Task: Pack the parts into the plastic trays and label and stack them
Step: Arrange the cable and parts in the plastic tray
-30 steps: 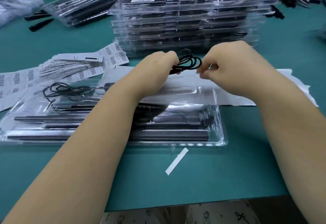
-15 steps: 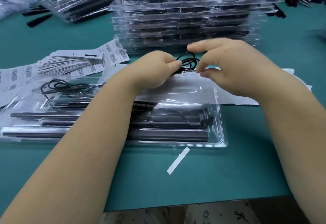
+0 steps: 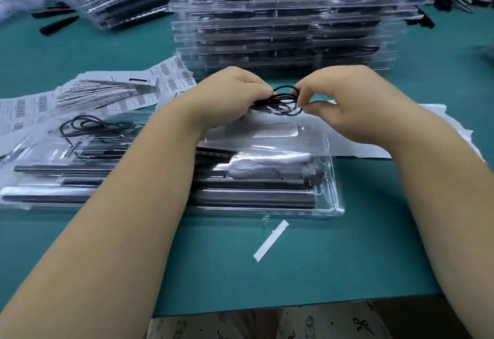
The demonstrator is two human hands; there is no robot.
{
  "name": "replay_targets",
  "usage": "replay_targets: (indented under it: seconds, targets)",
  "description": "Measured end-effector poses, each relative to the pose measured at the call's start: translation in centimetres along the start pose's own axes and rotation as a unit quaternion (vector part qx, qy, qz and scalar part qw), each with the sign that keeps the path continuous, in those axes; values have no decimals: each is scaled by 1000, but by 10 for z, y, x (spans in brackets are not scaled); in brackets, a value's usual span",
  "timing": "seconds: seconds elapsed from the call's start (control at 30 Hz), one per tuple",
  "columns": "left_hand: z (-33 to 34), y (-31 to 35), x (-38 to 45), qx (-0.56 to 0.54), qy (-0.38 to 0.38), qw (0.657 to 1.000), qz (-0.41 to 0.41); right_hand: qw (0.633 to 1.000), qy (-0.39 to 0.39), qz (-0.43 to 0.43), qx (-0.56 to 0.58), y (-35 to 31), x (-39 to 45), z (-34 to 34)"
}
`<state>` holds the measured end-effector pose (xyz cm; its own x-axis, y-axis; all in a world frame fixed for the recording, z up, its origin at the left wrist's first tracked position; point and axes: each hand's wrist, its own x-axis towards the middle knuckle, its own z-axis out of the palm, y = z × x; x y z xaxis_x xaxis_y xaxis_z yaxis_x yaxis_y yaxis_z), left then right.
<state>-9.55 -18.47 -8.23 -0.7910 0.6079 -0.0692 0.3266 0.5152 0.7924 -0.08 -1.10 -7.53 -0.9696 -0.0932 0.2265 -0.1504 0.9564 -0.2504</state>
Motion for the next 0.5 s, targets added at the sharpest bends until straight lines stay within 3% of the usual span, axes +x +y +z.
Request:
replay_targets:
  seconds: [0.33, 0.5]
  targets:
    - [10, -1, 10, 45, 63, 997, -16, 999, 40, -35, 1, -3, -1, -1]
    - [-4, -4, 2, -6, 9, 1000, -10, 999, -1, -5, 32, -1, 1, 3]
